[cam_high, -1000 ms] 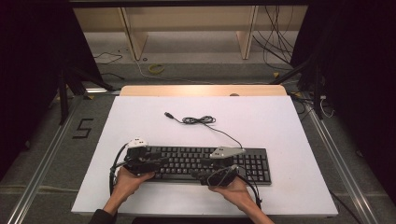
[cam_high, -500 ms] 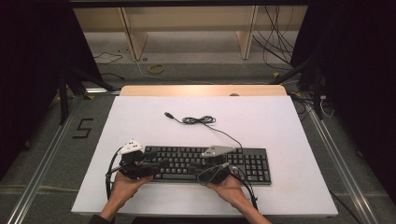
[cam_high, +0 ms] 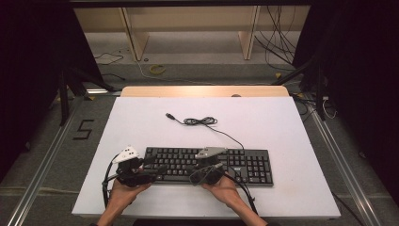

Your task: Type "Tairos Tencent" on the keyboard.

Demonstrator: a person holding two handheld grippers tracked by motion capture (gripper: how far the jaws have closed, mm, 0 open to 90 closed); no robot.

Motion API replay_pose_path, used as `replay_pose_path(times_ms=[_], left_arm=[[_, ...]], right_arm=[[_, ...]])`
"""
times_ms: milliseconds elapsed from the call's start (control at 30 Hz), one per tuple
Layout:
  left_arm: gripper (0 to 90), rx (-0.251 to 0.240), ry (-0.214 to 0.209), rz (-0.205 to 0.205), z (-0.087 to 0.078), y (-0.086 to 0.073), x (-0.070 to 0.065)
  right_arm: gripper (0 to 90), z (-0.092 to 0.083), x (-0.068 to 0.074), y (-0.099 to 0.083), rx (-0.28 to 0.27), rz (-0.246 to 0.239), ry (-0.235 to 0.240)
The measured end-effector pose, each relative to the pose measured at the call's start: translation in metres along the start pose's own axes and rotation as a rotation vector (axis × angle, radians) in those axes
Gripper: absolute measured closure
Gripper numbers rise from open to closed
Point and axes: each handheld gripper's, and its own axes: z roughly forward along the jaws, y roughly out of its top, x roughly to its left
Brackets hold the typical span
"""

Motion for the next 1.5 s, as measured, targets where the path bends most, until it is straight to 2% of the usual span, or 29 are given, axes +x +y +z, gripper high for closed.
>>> replay_pose_path(times_ms=[267, 800, 867, 1033, 1200, 1333, 1500], left_arm=[[32.2, 0.003, 0.006, 0.005, -0.002, -0.005, 0.000], [31.8, -0.007, 0.003, 0.014, -0.006, -0.008, -0.002], [31.8, -0.006, 0.002, 0.014, -0.006, -0.008, -0.003], [31.8, -0.001, 0.006, 0.013, -0.005, -0.009, -0.003], [31.8, 0.000, 0.008, 0.013, -0.005, -0.009, -0.002], [31.7, 0.000, 0.006, 0.011, -0.004, -0.009, -0.002], [31.6, 0.000, 0.010, 0.008, -0.004, -0.009, -0.002]], right_arm=[[90.0, 0.009, 0.001, 0.000, 0.019, 0.001, -0.007], [90.0, 0.015, 0.000, -0.002, 0.039, -0.003, -0.018], [90.0, 0.016, 0.000, -0.003, 0.054, -0.008, -0.026], [90.0, 0.017, 0.001, -0.005, 0.044, -0.016, -0.034], [90.0, 0.016, 0.001, -0.004, 0.043, 0.004, -0.028], [83.6, 0.009, -0.002, -0.004, 0.009, 0.037, 0.003], [78.2, -0.001, -0.003, -0.003, -0.028, 0.035, 0.014]])
